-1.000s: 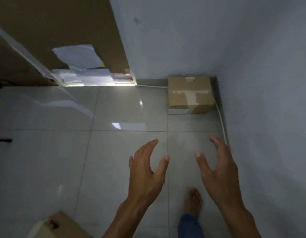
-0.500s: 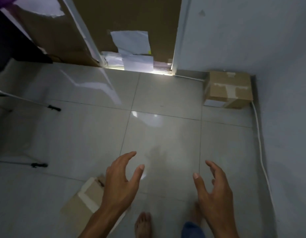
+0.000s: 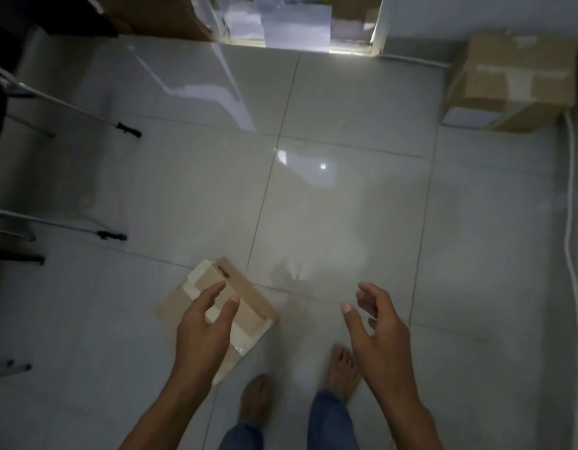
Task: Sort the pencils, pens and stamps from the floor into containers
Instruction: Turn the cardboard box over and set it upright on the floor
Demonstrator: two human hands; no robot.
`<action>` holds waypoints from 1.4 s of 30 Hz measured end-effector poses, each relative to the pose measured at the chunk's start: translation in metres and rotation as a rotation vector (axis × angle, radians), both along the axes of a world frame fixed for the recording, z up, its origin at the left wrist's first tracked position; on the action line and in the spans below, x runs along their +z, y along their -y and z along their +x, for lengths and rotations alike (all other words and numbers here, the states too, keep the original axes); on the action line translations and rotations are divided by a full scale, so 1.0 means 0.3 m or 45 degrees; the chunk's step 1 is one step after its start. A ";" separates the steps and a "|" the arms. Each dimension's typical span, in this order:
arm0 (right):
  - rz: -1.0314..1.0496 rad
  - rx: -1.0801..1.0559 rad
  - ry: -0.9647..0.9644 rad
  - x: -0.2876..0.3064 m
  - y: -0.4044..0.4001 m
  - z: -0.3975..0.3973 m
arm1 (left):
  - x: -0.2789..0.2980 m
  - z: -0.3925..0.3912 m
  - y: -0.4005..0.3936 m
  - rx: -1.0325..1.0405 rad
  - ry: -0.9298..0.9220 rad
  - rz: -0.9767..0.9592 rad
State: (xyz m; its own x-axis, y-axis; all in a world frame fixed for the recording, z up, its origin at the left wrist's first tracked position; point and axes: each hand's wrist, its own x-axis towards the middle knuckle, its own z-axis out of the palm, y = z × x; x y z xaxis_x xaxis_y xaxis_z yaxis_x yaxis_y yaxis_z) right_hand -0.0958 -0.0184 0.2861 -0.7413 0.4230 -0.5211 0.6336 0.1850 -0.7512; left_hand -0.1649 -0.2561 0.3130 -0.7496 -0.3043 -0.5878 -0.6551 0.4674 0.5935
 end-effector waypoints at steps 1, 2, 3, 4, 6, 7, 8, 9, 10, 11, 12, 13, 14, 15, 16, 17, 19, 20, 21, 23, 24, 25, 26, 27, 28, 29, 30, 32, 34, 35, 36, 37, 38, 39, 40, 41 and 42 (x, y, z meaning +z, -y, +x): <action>-0.017 0.012 0.031 -0.029 0.039 0.024 | -0.023 0.028 0.030 0.017 0.029 -0.013; -0.033 0.021 0.078 -0.052 0.075 0.047 | -0.046 0.053 0.060 0.031 0.055 -0.031; -0.044 0.038 0.120 -0.077 0.111 0.069 | -0.069 0.076 0.089 0.044 0.080 -0.043; -0.040 0.062 0.169 -0.109 0.160 0.094 | -0.099 0.101 0.130 0.039 0.103 -0.059; -0.002 0.120 0.229 -0.157 0.247 0.129 | -0.155 0.144 0.207 0.022 0.136 -0.092; 0.017 0.149 0.239 -0.174 0.286 0.141 | -0.185 0.160 0.244 0.024 0.157 -0.105; 0.027 0.170 0.239 -0.182 0.328 0.145 | -0.212 0.175 0.284 0.034 0.174 -0.113; 0.025 0.187 0.225 -0.196 0.374 0.146 | -0.249 0.189 0.332 0.039 0.187 -0.119; 0.037 0.211 0.219 -0.212 0.408 0.141 | -0.286 0.199 0.370 0.050 0.195 -0.118; 0.065 0.237 0.225 -0.241 0.466 0.133 | -0.334 0.212 0.429 0.064 0.194 -0.098; 0.081 0.253 0.228 -0.272 0.499 0.122 | -0.380 0.215 0.462 0.091 0.198 -0.077; 0.080 0.262 0.217 -0.314 0.533 0.106 | -0.428 0.215 0.488 0.134 0.216 -0.058; 0.076 0.261 0.199 -0.384 0.593 0.092 | -0.489 0.216 0.529 0.187 0.250 -0.063; 0.082 0.271 0.188 -0.444 0.634 0.069 | -0.541 0.214 0.546 0.259 0.306 -0.069; 0.089 0.294 0.186 -0.524 0.696 0.044 | -0.610 0.216 0.579 0.345 0.352 -0.069; 0.095 0.311 0.188 -0.590 0.738 0.013 | -0.670 0.214 0.591 0.428 0.378 -0.057; 0.109 0.357 0.202 -0.723 0.832 -0.055 | -0.803 0.229 0.624 0.566 0.401 -0.021; 0.111 0.384 0.214 -0.786 0.870 -0.084 | -0.859 0.239 0.634 0.602 0.410 -0.010; 0.108 0.416 0.243 -0.847 0.909 -0.103 | -0.914 0.256 0.650 0.626 0.415 0.001; 0.139 0.477 0.321 -0.933 0.963 -0.120 | -0.988 0.285 0.667 0.637 0.390 0.055; 0.191 0.519 0.361 -0.971 0.992 -0.111 | -1.013 0.301 0.680 0.629 0.347 0.097; 0.247 0.557 0.390 -0.992 1.013 -0.105 | -1.026 0.311 0.689 0.620 0.291 0.139; 0.291 0.582 0.409 -1.006 1.029 -0.093 | -1.033 0.323 0.700 0.617 0.250 0.173; 0.311 0.581 0.429 -1.007 1.032 -0.084 | -1.034 0.330 0.706 0.609 0.226 0.198; 0.315 0.560 0.442 -1.003 1.031 -0.075 | -1.032 0.339 0.715 0.580 0.212 0.210; 0.329 0.530 0.459 -0.994 1.019 -0.071 | -1.022 0.343 0.717 0.544 0.206 0.230; 0.352 0.498 0.468 -0.979 1.002 -0.069 | -1.005 0.345 0.717 0.489 0.214 0.231; 0.410 0.437 0.483 -0.926 0.950 -0.075 | -0.950 0.323 0.697 0.353 0.238 0.191; 0.424 0.364 0.488 -0.846 0.879 -0.078 | -0.864 0.267 0.651 0.234 0.240 0.103; 0.411 0.328 0.493 -0.804 0.844 -0.069 | -0.815 0.239 0.621 0.187 0.222 0.067; 0.398 0.267 0.488 -0.754 0.794 -0.070 | -0.757 0.197 0.573 0.132 0.190 0.030; 0.388 0.209 0.479 -0.710 0.750 -0.066 | -0.707 0.163 0.527 0.058 0.166 -0.004; 0.389 0.146 0.466 -0.671 0.710 -0.059 | -0.661 0.136 0.481 -0.019 0.142 -0.043; 0.397 0.069 0.441 -0.620 0.648 -0.065 | -0.607 0.096 0.413 -0.101 0.112 -0.062; 0.399 0.004 0.416 -0.571 0.594 -0.068 | -0.558 0.065 0.349 -0.167 0.089 -0.062; 0.395 -0.062 0.397 -0.525 0.548 -0.073 | -0.518 0.038 0.291 -0.204 0.071 -0.059; 0.401 -0.129 0.381 -0.473 0.487 -0.081 | -0.471 0.011 0.217 -0.239 0.060 -0.050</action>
